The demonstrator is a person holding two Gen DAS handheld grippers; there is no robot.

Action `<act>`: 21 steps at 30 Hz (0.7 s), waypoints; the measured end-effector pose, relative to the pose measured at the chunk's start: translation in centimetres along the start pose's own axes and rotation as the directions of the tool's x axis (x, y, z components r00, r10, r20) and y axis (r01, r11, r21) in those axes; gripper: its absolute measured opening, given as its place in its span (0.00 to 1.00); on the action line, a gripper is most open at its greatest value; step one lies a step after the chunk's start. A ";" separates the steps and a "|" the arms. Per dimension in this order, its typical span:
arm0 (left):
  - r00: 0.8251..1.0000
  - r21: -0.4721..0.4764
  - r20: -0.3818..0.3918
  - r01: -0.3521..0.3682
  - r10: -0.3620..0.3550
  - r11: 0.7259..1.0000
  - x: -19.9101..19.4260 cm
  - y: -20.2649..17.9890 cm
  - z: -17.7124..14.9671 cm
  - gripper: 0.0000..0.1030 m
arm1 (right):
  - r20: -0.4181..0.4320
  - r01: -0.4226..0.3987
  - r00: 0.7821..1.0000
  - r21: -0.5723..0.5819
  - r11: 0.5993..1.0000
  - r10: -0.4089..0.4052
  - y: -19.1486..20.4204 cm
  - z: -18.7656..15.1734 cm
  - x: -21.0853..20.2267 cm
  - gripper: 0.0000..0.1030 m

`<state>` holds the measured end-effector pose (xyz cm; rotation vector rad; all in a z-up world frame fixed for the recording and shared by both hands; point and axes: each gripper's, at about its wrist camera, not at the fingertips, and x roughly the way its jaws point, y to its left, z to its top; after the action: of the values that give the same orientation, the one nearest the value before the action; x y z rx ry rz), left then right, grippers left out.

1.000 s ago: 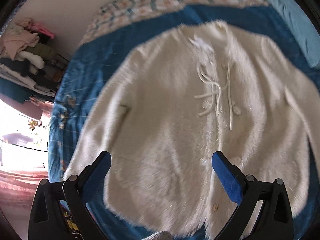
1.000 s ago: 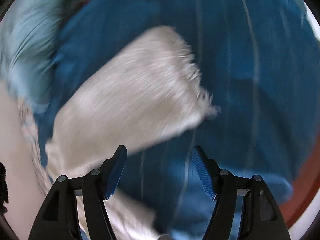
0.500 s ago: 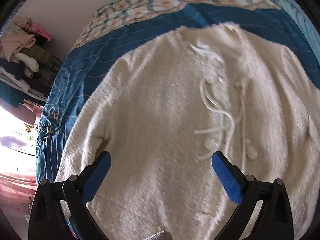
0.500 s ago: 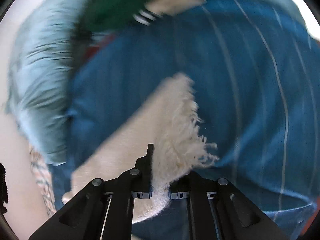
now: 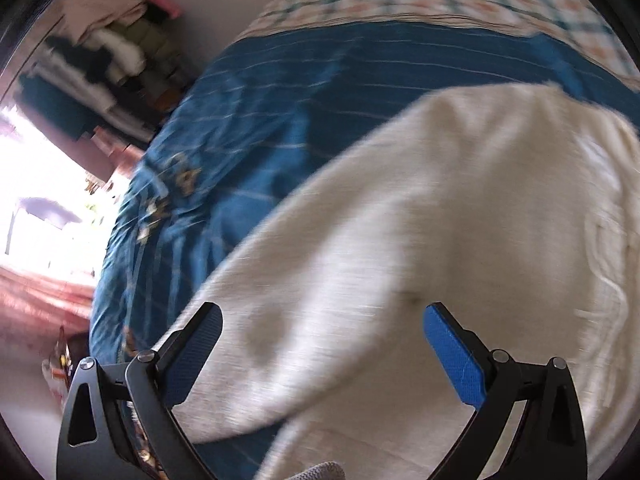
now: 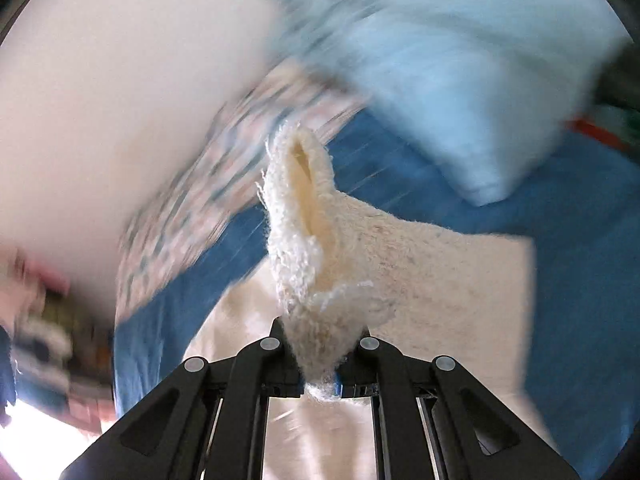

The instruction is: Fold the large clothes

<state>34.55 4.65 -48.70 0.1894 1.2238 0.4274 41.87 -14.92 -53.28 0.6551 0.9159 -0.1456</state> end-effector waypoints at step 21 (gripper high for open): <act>0.874 -0.570 -0.321 0.130 -0.365 0.812 6.5 21.8 -14.8 0.99 | -0.431 -0.096 0.902 -0.180 0.979 0.009 7.4 -15.2 9.4 0.68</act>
<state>17.75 25.84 -51.35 -0.5775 1.4755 0.5747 40.08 1.28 -63.69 0.5337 1.3181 0.1456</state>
